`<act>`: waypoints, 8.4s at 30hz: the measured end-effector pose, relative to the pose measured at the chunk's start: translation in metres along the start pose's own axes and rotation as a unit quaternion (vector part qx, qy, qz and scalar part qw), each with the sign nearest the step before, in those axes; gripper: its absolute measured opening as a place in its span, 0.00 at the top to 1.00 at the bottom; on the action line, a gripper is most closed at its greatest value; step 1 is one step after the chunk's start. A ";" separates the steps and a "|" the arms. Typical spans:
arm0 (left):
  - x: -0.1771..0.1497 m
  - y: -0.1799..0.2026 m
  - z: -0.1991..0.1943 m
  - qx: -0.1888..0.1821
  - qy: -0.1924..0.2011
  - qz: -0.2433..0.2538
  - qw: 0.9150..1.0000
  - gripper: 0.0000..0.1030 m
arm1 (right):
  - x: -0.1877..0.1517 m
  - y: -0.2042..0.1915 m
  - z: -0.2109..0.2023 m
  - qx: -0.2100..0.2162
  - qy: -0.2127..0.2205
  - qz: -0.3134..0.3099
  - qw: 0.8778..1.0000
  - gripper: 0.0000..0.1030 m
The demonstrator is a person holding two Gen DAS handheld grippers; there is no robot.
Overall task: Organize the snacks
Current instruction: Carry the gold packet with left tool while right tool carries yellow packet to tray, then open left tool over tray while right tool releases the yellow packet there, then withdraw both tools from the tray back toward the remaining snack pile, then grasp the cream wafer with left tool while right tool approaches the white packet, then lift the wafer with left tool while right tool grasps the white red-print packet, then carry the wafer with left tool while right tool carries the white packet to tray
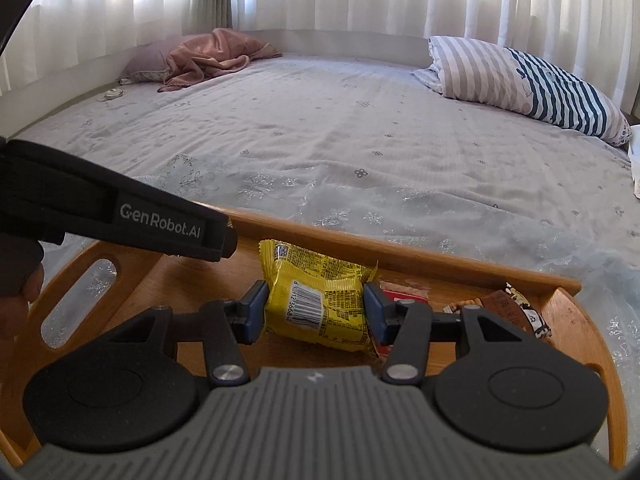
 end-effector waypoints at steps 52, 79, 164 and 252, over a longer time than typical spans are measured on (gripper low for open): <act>-0.061 0.010 -0.151 -0.002 0.045 0.064 0.997 0.13 | -0.024 -0.009 -0.113 0.026 0.045 -0.027 0.998 0.07; -0.204 0.018 -0.226 -0.040 0.072 0.077 0.994 0.07 | -0.136 -0.015 -0.207 0.063 0.083 -0.032 0.994 0.00; -0.269 0.016 -0.256 -0.045 0.087 0.017 0.995 0.80 | -0.203 -0.077 -0.255 -0.001 0.097 0.019 0.995 0.54; -0.072 -0.010 -0.051 -0.020 0.034 0.000 0.999 0.80 | -0.046 -0.008 -0.048 -0.010 0.043 0.117 0.992 0.68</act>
Point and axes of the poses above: each gripper's, at about its wrist camera, not at the fingertips, and z roughly the way its jaws point, y to its right, x to its top, the point moved 3 cm from there along z, roughly the way its jaws point
